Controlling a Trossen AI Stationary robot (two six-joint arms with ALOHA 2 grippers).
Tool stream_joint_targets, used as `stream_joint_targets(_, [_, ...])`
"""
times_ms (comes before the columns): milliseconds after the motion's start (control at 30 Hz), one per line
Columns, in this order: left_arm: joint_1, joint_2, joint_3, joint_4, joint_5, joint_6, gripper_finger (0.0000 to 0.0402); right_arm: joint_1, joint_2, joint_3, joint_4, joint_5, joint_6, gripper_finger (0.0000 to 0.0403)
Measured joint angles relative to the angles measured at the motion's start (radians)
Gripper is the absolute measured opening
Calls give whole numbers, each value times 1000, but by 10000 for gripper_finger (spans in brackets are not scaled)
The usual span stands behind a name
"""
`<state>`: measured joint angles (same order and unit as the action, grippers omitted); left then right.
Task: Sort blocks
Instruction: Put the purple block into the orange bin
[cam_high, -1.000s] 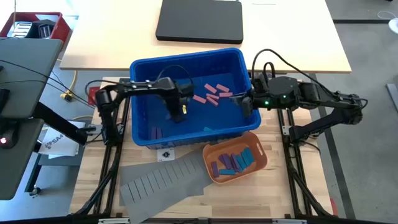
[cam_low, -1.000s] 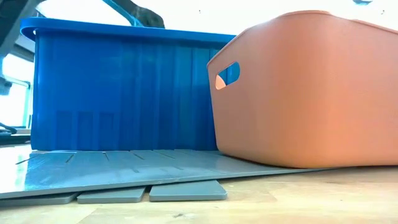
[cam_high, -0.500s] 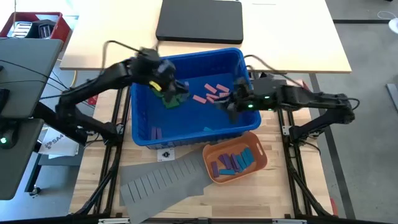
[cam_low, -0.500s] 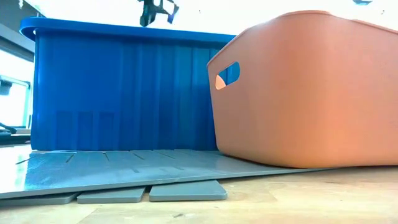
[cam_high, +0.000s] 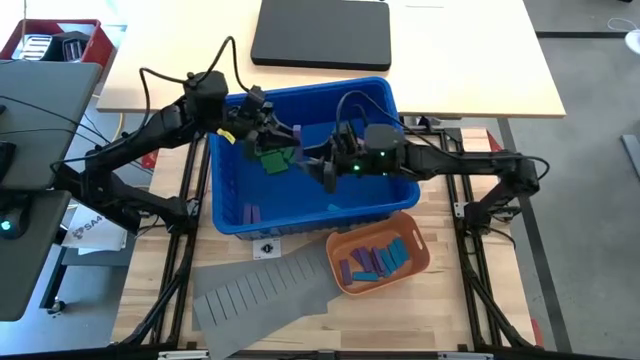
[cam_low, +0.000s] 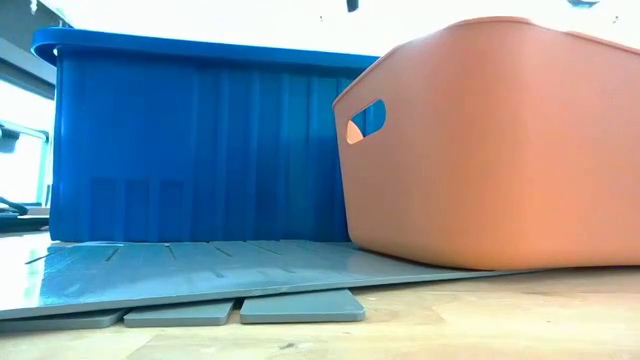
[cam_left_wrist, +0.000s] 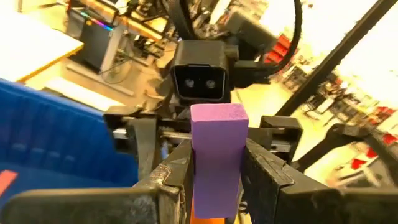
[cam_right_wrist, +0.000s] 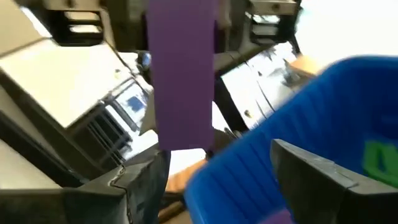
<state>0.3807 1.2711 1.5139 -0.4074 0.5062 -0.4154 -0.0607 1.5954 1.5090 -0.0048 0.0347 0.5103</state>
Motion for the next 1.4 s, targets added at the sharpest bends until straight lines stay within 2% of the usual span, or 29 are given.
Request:
stream_joint_targets(167, [-29, 4, -1, -1, -7, -2, 88, -11, 2, 0, 74, -1, 0, 272])
stream_joint_targets(367, [-58, 20, -2, 11, -2, -11, 88, -12, 2, 1, 133, -34, -81, 258])
stream_joint_targets(533, [-70, 37, -2, 11, -19, -29, 98, -11, 3, 1, 107, -66, -85, 194])
stream_joint_targets(667, [-69, 41, -2, 11, -24, -29, 152, -9, 2, 1, 67, -81, -69, 103])
stream_joint_targets(733, [-59, 41, -2, 14, -18, -29, 177, -9, 2, 1, 39, -92, -46, 100])
stream_joint_targets(867, [-30, 32, -2, 10, -16, -29, 210, 5, -7, 1, -80, -115, 41, 100])
stream_joint_targets(1000, [-1, 20, -2, 10, -18, -29, 218, 51, -42, 1, -292, -135, 131, 100])
stream_joint_targets(1200, [35, 21, -2, -38, -18, -18, 217, 177, -54, -4, -591, -318, 229, 100])
stream_joint_targets(1400, [55, 21, -2, -75, -18, 31, 217, 348, -50, -130, -665, -328, 440, 100])
